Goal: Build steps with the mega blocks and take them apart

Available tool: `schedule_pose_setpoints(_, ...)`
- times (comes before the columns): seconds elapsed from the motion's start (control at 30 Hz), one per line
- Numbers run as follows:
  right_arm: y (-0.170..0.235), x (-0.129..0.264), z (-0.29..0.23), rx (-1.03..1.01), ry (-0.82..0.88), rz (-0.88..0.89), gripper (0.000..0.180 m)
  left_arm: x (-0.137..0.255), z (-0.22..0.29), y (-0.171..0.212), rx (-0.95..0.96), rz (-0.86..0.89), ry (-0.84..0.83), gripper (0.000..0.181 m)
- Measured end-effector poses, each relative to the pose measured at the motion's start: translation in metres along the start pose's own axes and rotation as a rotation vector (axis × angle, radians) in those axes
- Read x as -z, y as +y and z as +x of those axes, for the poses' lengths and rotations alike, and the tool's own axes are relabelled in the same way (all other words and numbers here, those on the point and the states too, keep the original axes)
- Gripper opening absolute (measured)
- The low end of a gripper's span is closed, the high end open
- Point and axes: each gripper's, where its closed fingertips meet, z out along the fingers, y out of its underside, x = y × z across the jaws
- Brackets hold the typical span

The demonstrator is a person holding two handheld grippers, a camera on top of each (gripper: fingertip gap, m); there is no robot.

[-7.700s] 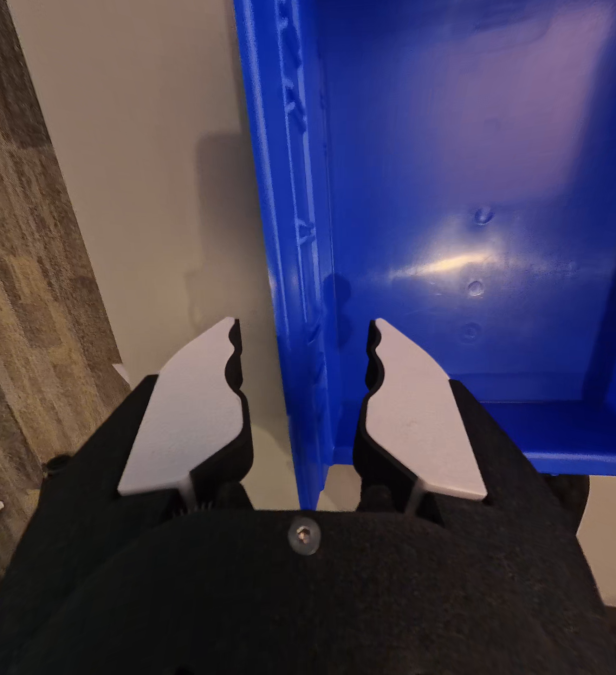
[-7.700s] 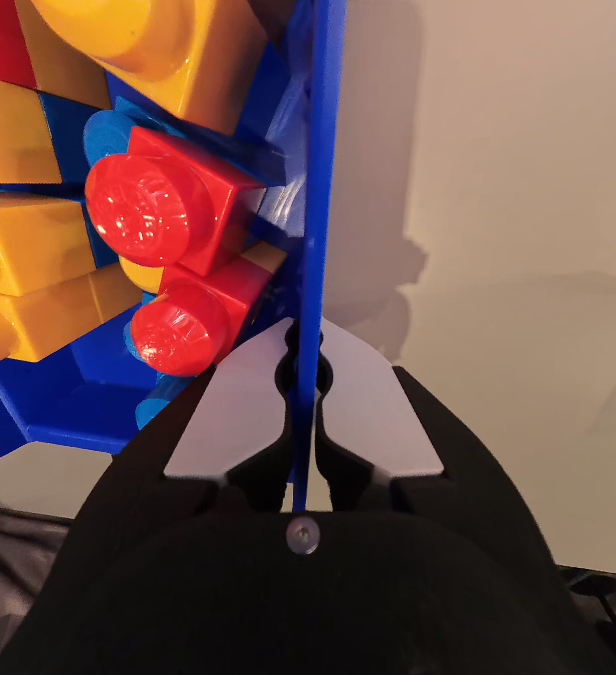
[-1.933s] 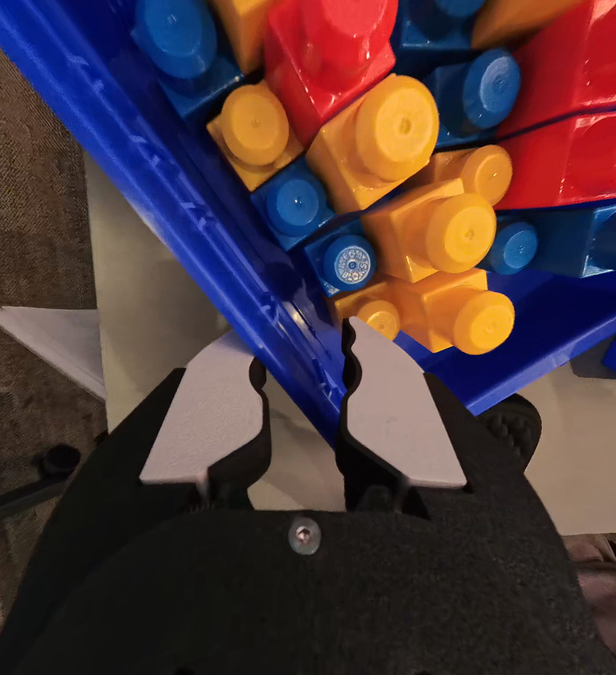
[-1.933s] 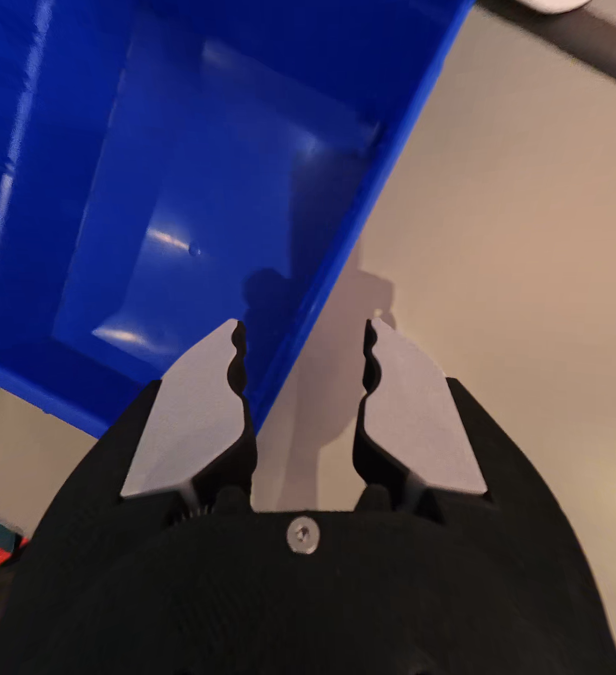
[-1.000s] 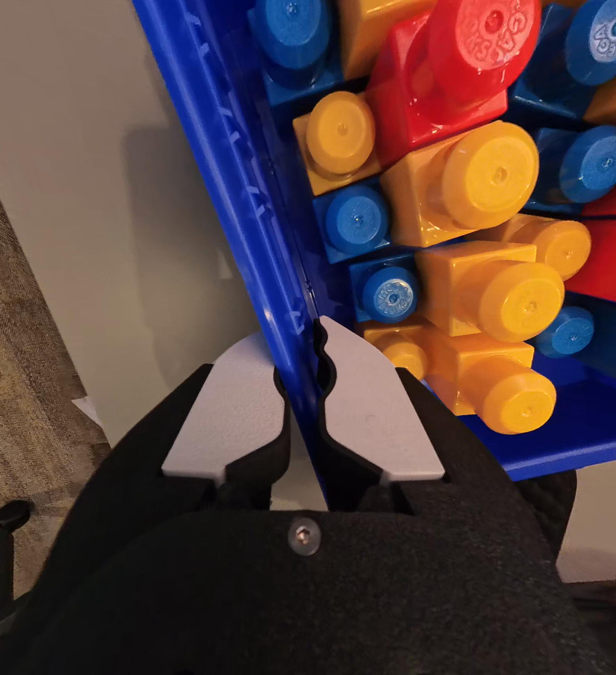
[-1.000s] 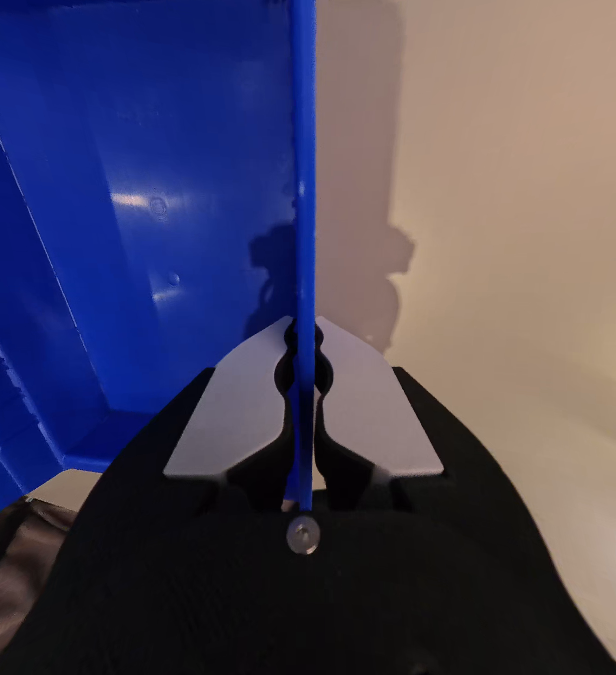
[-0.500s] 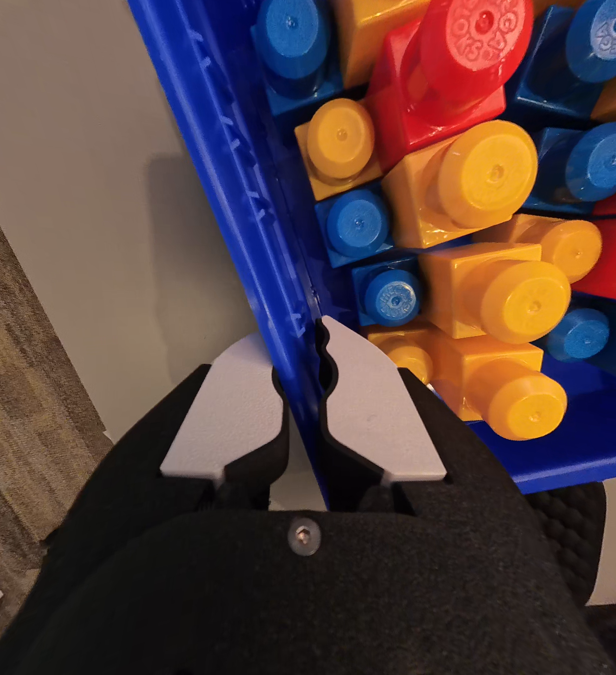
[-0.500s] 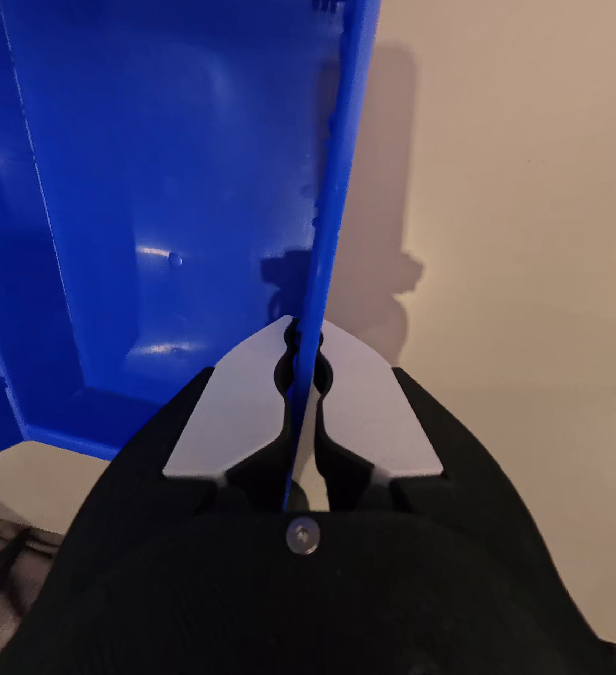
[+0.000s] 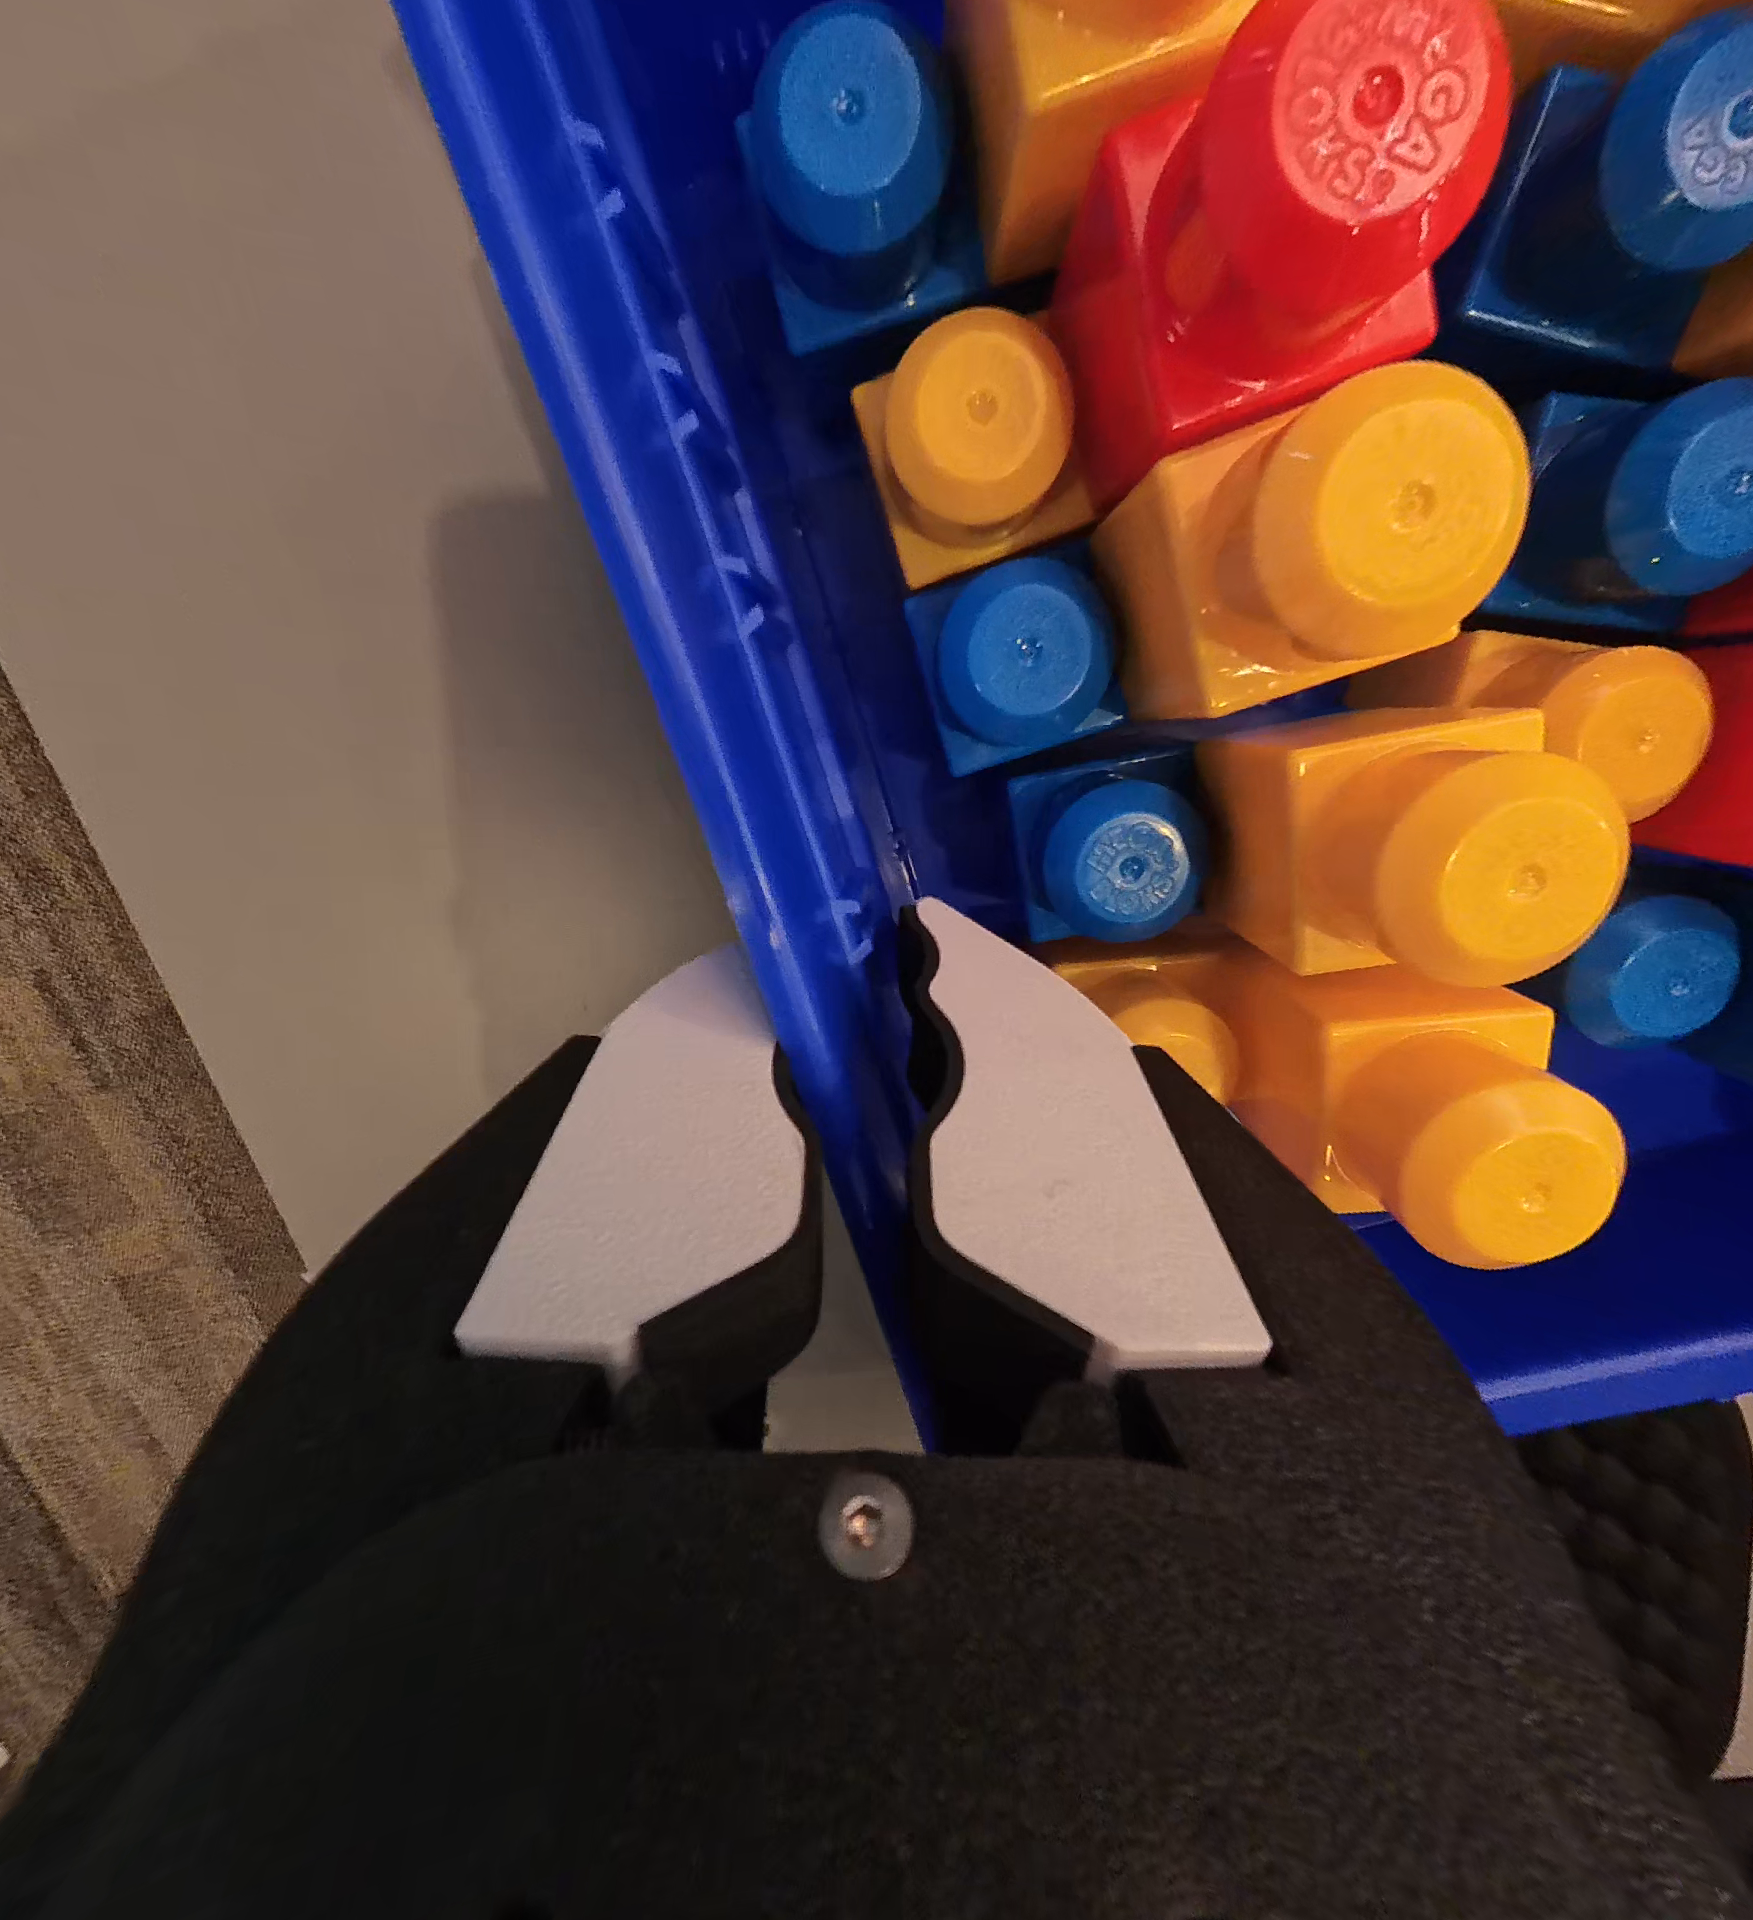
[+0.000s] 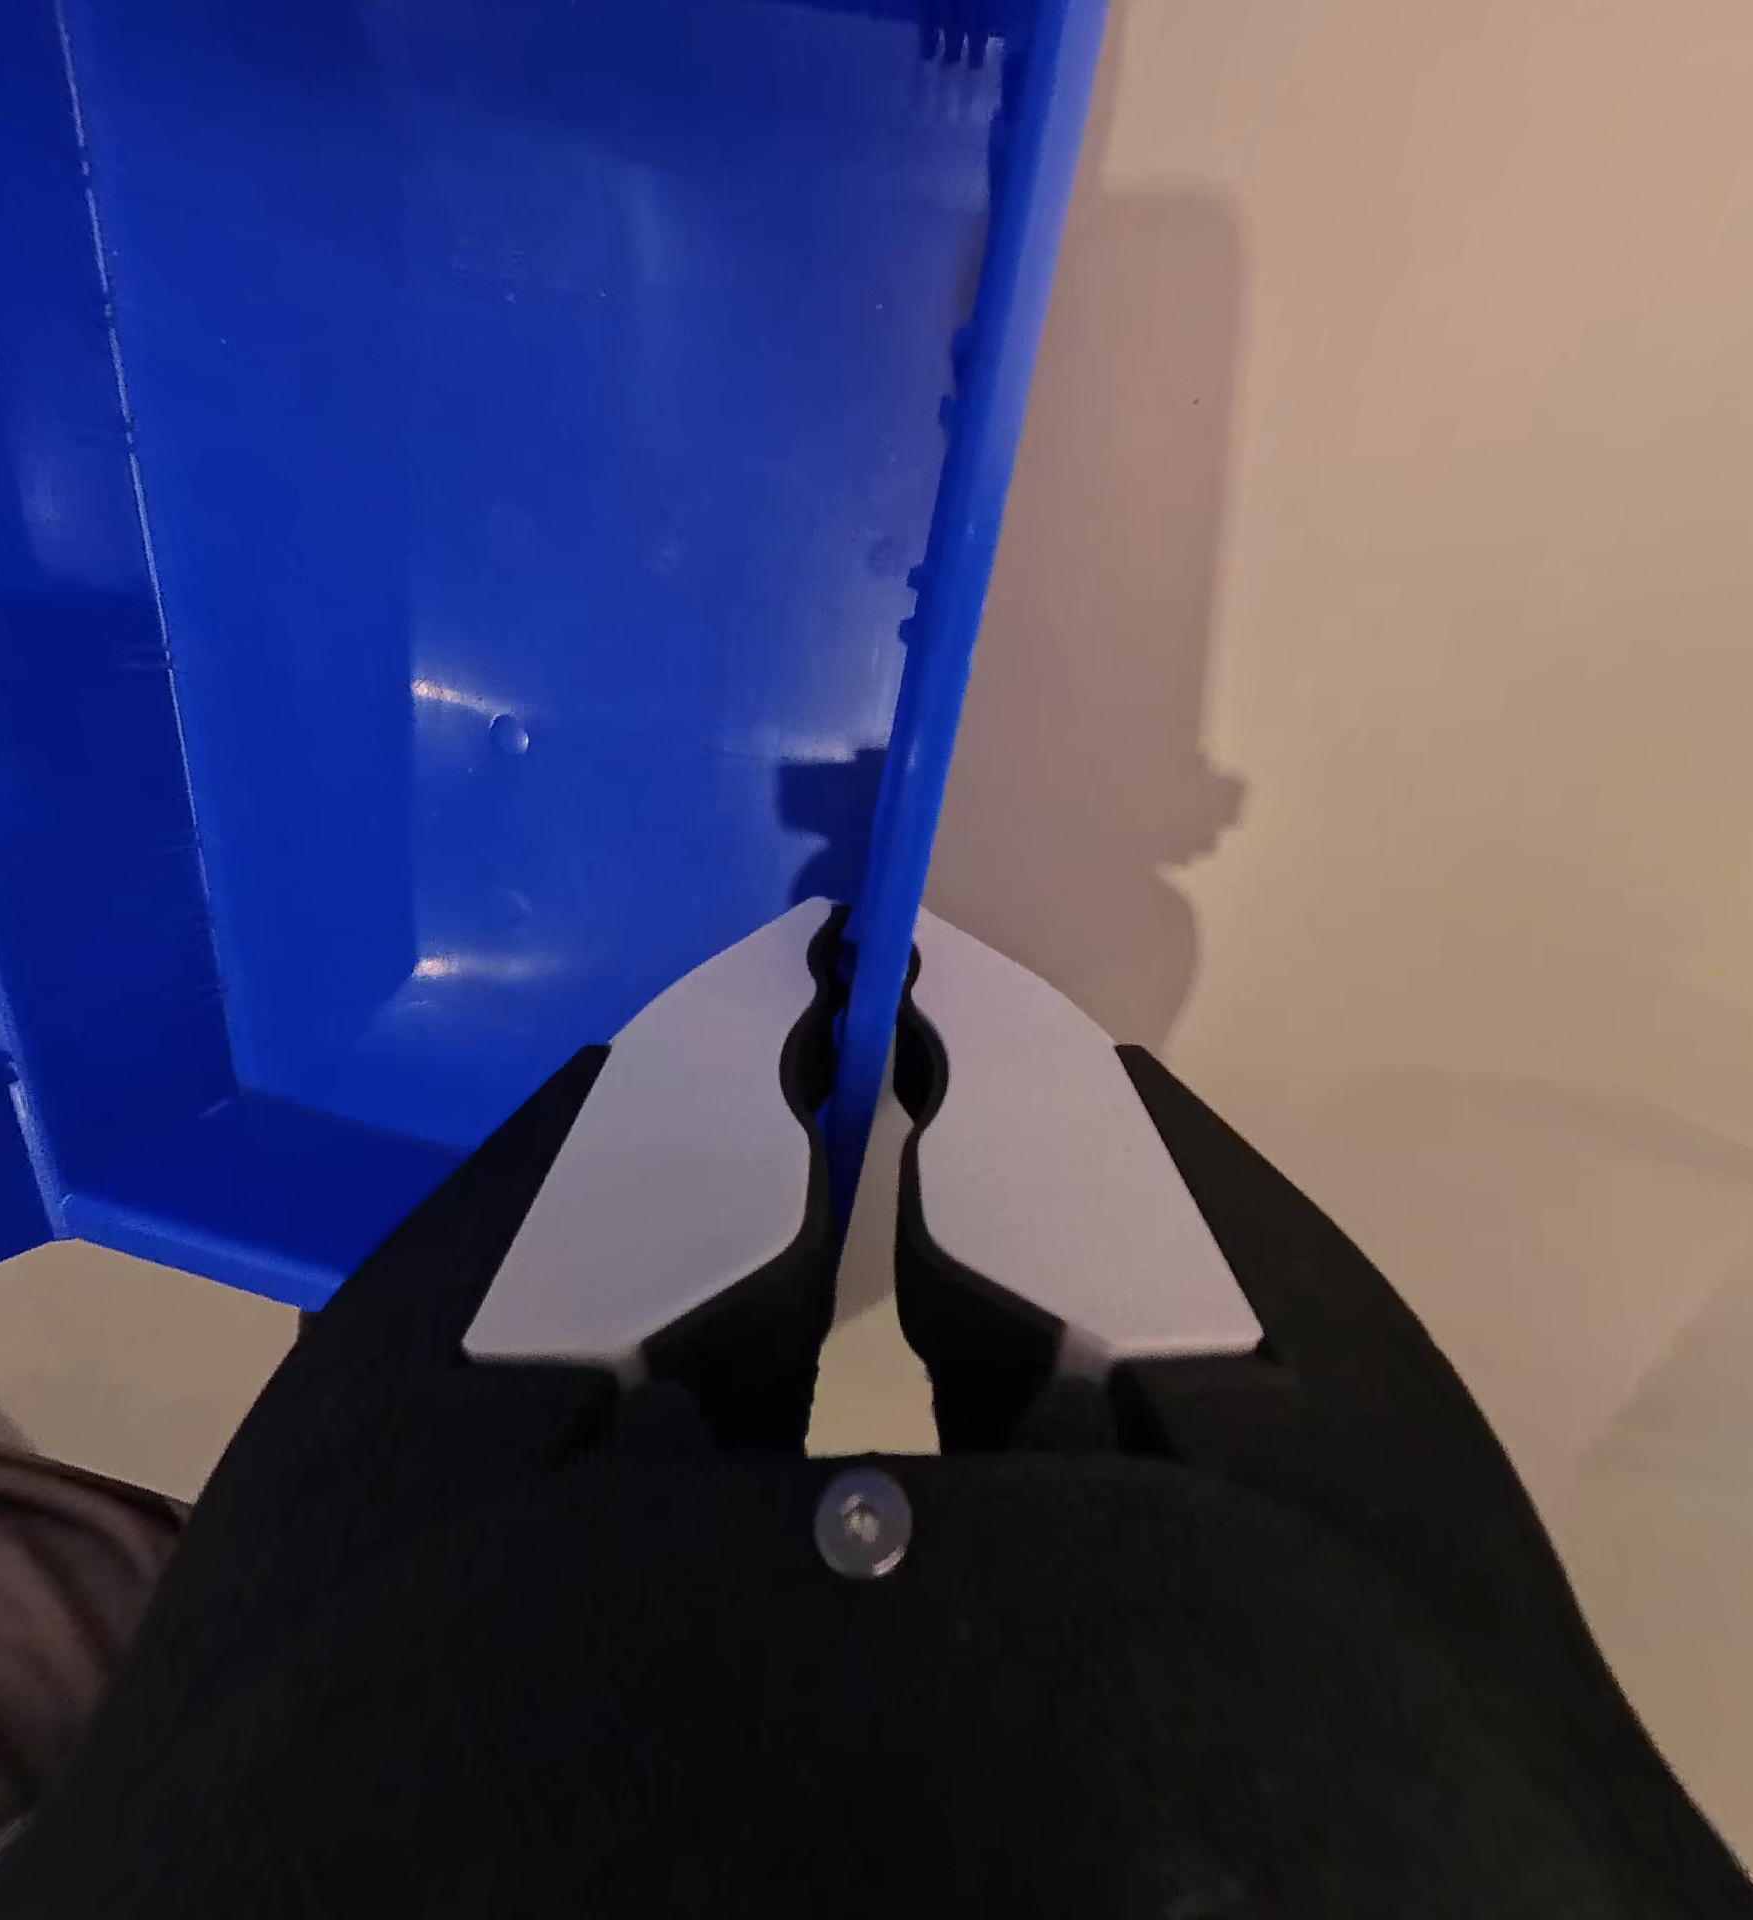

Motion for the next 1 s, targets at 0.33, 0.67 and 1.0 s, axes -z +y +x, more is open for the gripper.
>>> schedule_pose_setpoints(0.33, -0.023, 0.032, 0.002, 0.022, 0.111, 0.202, 0.015, 0.011, -0.004, -0.014, 0.008, 0.133, 0.007, 0.021)
schedule_pose_setpoints(0.67, -0.084, 0.194, -0.073, 0.278, 0.313, 1.044, 0.027, 0.162, 0.045, -0.045, -0.215, 0.81, 0.131, 0.025)
schedule_pose_setpoints(1.0, -0.084, 0.236, -0.149, 0.413, 0.177, 1.405, 0.044, 0.271, 0.088, -0.031, -0.344, 1.397, 0.316, 0.031)
